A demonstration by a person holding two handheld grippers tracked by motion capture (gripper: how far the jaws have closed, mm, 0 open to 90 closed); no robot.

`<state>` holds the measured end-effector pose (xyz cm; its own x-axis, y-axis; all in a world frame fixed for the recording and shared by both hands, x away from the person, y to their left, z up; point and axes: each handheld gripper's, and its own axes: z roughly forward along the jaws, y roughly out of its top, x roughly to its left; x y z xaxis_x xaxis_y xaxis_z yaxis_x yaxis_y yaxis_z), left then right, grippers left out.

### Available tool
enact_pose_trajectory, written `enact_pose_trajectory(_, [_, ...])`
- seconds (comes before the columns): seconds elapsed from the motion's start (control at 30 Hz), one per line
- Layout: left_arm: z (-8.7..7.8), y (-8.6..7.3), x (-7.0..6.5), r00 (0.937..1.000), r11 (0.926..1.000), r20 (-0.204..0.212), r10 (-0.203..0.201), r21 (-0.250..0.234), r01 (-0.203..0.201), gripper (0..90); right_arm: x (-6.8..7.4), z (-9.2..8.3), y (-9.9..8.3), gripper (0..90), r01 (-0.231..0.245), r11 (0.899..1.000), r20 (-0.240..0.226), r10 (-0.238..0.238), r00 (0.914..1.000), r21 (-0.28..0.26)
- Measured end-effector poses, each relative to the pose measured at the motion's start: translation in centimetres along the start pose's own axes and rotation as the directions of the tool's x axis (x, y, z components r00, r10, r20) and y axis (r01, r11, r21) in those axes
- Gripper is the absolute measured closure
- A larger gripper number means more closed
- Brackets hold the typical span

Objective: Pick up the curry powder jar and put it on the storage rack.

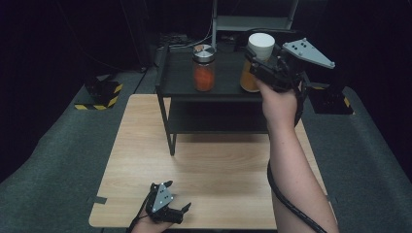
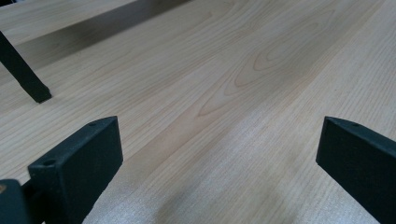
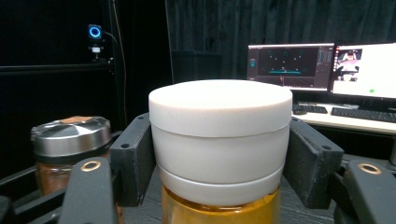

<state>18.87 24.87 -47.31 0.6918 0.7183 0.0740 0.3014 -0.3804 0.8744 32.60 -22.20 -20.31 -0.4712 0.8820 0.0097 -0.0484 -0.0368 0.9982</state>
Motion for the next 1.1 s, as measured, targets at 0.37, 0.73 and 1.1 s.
enact_pose_trajectory(0.37, [-0.08, -0.15, 0.07, 1.0, 1.0, 0.003, -0.006, -0.007, 0.006, 0.7, 0.08, 1.04, -0.42, 33.0, -0.005, 1.0, -0.004, 0.005, 1.0, 0.0])
enact_pose_trajectory(0.73, [-0.07, -0.14, 0.07, 1.0, 1.0, 0.006, -0.002, -0.006, 0.003, 0.7, -0.35, 1.09, -0.27, 33.0, -0.024, 1.0, -0.005, 0.024, 0.9997, 0.01])
enact_pose_trajectory(1.1, [-0.09, -0.14, 0.09, 1.0, 1.0, 0.007, 0.0, -0.006, 0.0, 0.7, -0.04, 0.91, 0.11, 18.3, -0.02, 0.999, 0.001, 0.02, 0.9998, 0.034])
